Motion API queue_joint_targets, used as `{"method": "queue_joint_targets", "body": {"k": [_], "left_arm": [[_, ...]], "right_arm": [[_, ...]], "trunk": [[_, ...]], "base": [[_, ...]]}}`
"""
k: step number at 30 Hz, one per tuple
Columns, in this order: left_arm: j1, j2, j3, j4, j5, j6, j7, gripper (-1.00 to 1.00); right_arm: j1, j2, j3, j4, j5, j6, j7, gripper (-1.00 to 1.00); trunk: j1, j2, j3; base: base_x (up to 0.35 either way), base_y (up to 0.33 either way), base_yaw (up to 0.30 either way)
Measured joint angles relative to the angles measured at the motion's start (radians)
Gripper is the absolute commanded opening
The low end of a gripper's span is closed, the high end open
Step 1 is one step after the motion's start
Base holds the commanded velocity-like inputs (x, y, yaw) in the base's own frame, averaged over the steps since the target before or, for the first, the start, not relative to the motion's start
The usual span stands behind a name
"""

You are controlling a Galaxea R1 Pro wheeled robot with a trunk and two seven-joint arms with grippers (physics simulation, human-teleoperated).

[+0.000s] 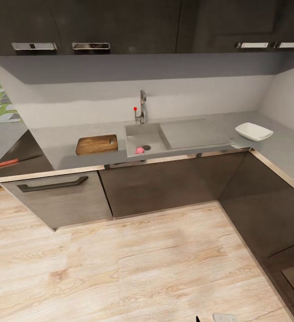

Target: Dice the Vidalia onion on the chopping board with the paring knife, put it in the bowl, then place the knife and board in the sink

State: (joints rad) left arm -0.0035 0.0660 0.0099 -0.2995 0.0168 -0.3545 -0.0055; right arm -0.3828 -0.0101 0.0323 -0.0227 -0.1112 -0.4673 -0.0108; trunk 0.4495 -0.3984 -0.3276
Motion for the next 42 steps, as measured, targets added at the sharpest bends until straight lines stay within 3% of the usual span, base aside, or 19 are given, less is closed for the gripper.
{"method": "queue_joint_targets", "body": {"k": [20, 33, 42], "left_arm": [[0.0, 0.0, 0.0, 0.0, 0.0, 0.0, 0.0, 1.0], [0.0, 0.0, 0.0, 0.0, 0.0, 0.0, 0.0, 1.0], [0.001, 0.008, -0.005, 0.001, -0.004, -0.001, 0.001, 1.0]], "right_arm": [[0.0, -0.006, 0.002, 0.0, 0.004, -0.003, -0.001, 1.0], [0.0, -0.003, 0.004, 0.005, 0.005, -0.132, 0.001, 1.0], [0.0, 0.004, 0.003, 0.005, 0.003, -0.134, 0.001, 1.0]], "trunk": [[0.0, 0.0, 0.0], [0.0, 0.0, 0.0], [0.0, 0.0, 0.0]], "base": [[0.0, 0.0, 0.0], [0.0, 0.0, 0.0], [0.0, 0.0, 0.0]]}}
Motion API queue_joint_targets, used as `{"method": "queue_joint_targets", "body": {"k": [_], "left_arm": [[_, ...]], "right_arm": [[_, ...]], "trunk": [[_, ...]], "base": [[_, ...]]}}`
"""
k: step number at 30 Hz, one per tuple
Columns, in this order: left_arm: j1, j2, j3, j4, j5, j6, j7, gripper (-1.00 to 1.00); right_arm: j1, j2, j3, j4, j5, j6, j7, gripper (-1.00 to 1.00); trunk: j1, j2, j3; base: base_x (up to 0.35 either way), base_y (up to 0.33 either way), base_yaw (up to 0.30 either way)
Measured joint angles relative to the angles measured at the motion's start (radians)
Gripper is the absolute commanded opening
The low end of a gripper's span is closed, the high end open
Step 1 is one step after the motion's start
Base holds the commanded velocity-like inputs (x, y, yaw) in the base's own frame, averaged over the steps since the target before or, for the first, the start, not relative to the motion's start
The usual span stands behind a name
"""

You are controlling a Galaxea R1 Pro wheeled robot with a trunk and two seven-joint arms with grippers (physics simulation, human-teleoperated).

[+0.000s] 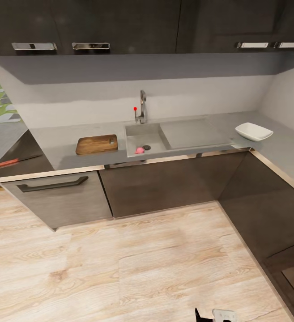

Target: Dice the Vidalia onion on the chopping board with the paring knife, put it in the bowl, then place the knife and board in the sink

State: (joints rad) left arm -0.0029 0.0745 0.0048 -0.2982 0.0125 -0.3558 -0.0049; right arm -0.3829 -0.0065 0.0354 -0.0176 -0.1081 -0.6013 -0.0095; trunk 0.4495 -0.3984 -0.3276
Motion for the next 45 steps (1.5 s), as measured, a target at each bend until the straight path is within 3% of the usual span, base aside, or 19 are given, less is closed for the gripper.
{"method": "queue_joint_targets", "body": {"k": [7, 13, 22, 29, 45], "left_arm": [[0.0, 0.004, -0.004, 0.001, -0.006, 0.001, 0.01, 1.0], [0.0, 0.013, -0.001, 0.002, -0.001, -0.053, 0.015, 1.0], [0.0, 0.005, 0.0, 0.002, 0.004, -0.066, 0.016, 1.0], [0.0, 0.005, 0.0, 0.003, 0.004, -0.066, 0.016, 1.0], [0.0, 0.005, 0.001, 0.003, 0.006, -0.066, 0.016, 1.0]], "right_arm": [[0.0, 0.001, 0.0, 0.0, 0.0, 0.002, 0.0, 1.0], [0.0, 0.015, 0.0, 0.0, -0.004, 0.003, 0.005, 1.0], [0.0, 0.025, -0.001, 0.0, -0.008, 0.003, 0.004, 1.0], [0.0, 0.037, -0.002, 0.0, -0.01, 0.003, 0.004, 1.0], [0.0, 0.038, -0.003, 0.0, -0.01, 0.003, 0.004, 1.0]], "trunk": [[0.0, 0.0, 0.0], [0.0, 0.0, 0.0], [0.0, 0.0, 0.0], [0.0, 0.0, 0.007], [0.0, 0.0, 0.027]], "base": [[0.0, 0.0, 0.0], [0.0, 0.0, 0.0], [0.0, 0.0, -0.017], [0.0, 0.0, -0.161], [0.001, 0.0, -0.183]]}}
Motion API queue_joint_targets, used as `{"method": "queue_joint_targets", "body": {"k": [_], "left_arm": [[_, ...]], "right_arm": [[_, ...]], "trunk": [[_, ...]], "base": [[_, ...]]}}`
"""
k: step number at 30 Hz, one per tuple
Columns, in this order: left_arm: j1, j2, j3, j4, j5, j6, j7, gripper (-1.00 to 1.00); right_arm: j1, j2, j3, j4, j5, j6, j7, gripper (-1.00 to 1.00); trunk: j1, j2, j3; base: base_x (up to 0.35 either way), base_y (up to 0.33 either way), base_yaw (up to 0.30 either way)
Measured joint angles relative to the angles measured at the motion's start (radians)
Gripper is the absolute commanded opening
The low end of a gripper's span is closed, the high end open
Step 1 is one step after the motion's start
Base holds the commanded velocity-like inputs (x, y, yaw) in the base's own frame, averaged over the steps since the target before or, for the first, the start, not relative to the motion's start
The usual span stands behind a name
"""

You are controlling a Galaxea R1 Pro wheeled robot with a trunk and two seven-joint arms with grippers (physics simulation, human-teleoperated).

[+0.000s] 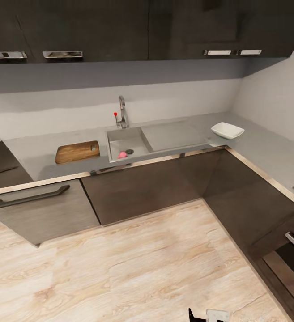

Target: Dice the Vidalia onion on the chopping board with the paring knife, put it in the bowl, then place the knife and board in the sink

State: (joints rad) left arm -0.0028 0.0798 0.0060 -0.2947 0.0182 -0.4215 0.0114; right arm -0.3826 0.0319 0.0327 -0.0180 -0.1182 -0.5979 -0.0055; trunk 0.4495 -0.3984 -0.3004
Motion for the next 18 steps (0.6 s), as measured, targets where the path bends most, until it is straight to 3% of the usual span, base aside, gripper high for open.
{"method": "queue_joint_targets", "body": {"k": [7, 18], "left_arm": [[0.0, 0.0, 0.0, 0.009, 0.0, 0.0, -0.001, 1.0], [0.0, -0.001, 0.0, 0.015, -0.001, 0.001, -0.003, 1.0]], "right_arm": [[0.0, 0.0, 0.0, 0.0, 0.0, 0.0, 0.0, 1.0], [0.0, 0.0, 0.0, 0.0, 0.0, 0.0, 0.0, 1.0]], "trunk": [[0.0, 0.0, 0.01], [0.0, 0.0, 0.026]], "base": [[0.113, 0.076, -0.145], [0.211, 0.155, -0.115]]}}
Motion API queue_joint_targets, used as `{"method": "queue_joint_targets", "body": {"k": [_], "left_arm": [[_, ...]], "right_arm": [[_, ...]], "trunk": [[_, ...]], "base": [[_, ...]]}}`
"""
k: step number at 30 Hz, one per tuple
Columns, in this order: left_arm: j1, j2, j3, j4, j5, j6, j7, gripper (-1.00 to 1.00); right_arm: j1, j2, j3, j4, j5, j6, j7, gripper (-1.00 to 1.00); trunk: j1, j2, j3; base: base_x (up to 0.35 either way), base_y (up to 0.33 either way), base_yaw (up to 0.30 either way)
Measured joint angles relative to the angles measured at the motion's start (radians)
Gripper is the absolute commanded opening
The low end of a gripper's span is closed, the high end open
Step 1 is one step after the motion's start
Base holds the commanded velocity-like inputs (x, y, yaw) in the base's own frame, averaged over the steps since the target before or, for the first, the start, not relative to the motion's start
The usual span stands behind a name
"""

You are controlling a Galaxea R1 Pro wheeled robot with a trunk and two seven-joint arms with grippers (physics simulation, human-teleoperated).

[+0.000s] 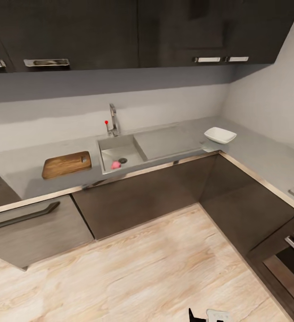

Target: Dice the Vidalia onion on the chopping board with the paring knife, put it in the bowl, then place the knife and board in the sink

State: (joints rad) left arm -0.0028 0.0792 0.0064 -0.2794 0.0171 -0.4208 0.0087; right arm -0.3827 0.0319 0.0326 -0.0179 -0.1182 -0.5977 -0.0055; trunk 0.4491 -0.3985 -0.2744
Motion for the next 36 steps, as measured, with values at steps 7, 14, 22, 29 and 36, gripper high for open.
{"method": "queue_joint_targets", "body": {"k": [7, 14, 22, 29, 36], "left_arm": [[0.0, -0.001, 0.0, 0.001, 0.0, -0.001, -0.002, 1.0], [0.0, -0.001, 0.0, 0.007, 0.0, -0.001, -0.003, 1.0], [0.0, -0.002, 0.0, 0.011, 0.0, 0.0, -0.003, 1.0], [0.0, -0.003, 0.0, 0.013, 0.0, 0.0, -0.003, 1.0], [0.0, -0.003, 0.0, 0.014, 0.0, 0.0, -0.003, 1.0]], "right_arm": [[0.0, 0.0, 0.0, 0.0, 0.0, 0.0, 0.001, 1.0], [0.0, -0.001, 0.0, 0.0, 0.0, 0.0, 0.001, 1.0], [0.0, -0.001, 0.0, 0.0, 0.0, 0.0, 0.0, 1.0], [0.0, -0.001, 0.0, 0.0, 0.0, 0.0, 0.0, 1.0], [0.0, -0.001, 0.0, 0.0, 0.0, 0.0, 0.0, 1.0]], "trunk": [[0.0, 0.0, 0.011], [0.0, 0.0, 0.022], [0.0, 0.0, 0.034], [0.0, 0.0, 0.045], [0.0, 0.0, 0.056]], "base": [[0.169, 0.109, -0.087], [0.01, 0.005, -0.072], [0.001, 0.0, -0.067], [0.0, 0.0, -0.059], [0.0, 0.0, -0.005]]}}
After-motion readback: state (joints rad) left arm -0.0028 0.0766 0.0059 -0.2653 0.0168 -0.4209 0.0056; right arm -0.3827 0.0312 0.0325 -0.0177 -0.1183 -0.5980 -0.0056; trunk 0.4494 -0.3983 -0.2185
